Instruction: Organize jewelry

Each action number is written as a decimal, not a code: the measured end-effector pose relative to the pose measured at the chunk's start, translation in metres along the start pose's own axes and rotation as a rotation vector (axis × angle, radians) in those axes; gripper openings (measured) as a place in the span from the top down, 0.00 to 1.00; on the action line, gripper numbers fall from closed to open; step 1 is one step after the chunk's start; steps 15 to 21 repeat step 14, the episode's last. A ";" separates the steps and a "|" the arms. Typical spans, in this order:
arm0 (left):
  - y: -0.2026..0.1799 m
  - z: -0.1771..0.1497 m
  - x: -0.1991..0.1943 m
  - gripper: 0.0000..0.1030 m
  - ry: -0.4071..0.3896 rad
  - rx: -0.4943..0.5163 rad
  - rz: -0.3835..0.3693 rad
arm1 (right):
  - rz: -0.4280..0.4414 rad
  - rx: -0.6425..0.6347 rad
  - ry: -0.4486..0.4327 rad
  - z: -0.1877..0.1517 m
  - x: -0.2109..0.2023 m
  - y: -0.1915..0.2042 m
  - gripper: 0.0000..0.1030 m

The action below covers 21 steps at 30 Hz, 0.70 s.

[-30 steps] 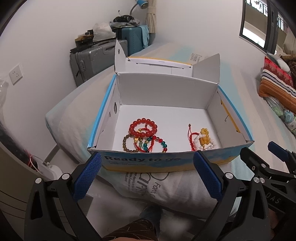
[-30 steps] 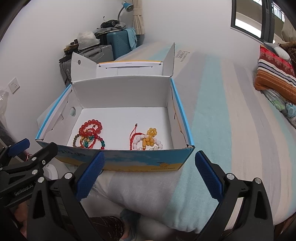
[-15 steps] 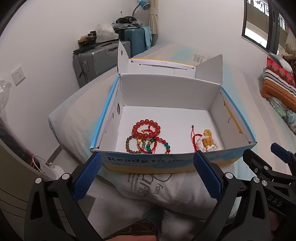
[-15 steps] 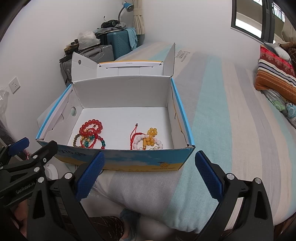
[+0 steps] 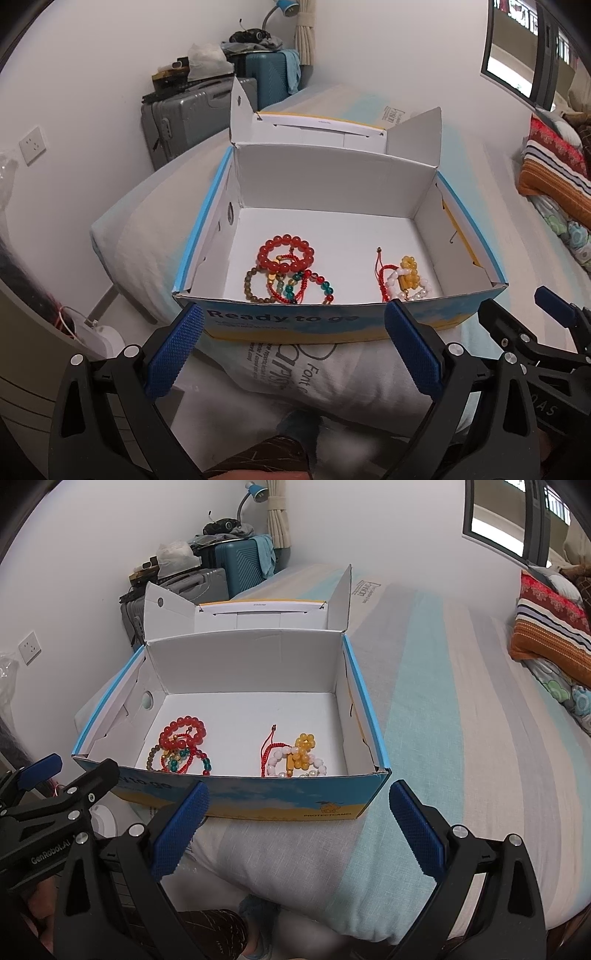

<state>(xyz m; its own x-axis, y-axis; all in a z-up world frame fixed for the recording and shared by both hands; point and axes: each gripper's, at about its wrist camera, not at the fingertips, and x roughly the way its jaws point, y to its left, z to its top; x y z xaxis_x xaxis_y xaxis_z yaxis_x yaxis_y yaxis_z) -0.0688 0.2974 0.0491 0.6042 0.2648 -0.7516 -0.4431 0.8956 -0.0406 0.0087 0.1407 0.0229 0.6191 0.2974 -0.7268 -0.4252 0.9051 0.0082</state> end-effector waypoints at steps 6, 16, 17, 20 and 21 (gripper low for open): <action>0.001 -0.001 -0.001 0.06 -0.002 -0.007 0.002 | 0.000 0.002 0.000 0.000 0.000 0.000 0.09; -0.001 0.001 -0.002 0.06 -0.002 0.006 0.033 | 0.002 0.002 -0.001 0.000 0.000 -0.001 0.09; -0.001 0.001 -0.002 0.06 -0.002 0.006 0.033 | 0.002 0.002 -0.001 0.000 0.000 -0.001 0.09; -0.001 0.001 -0.002 0.06 -0.002 0.006 0.033 | 0.002 0.002 -0.001 0.000 0.000 -0.001 0.09; -0.001 0.001 -0.002 0.06 -0.002 0.006 0.033 | 0.002 0.002 -0.001 0.000 0.000 -0.001 0.09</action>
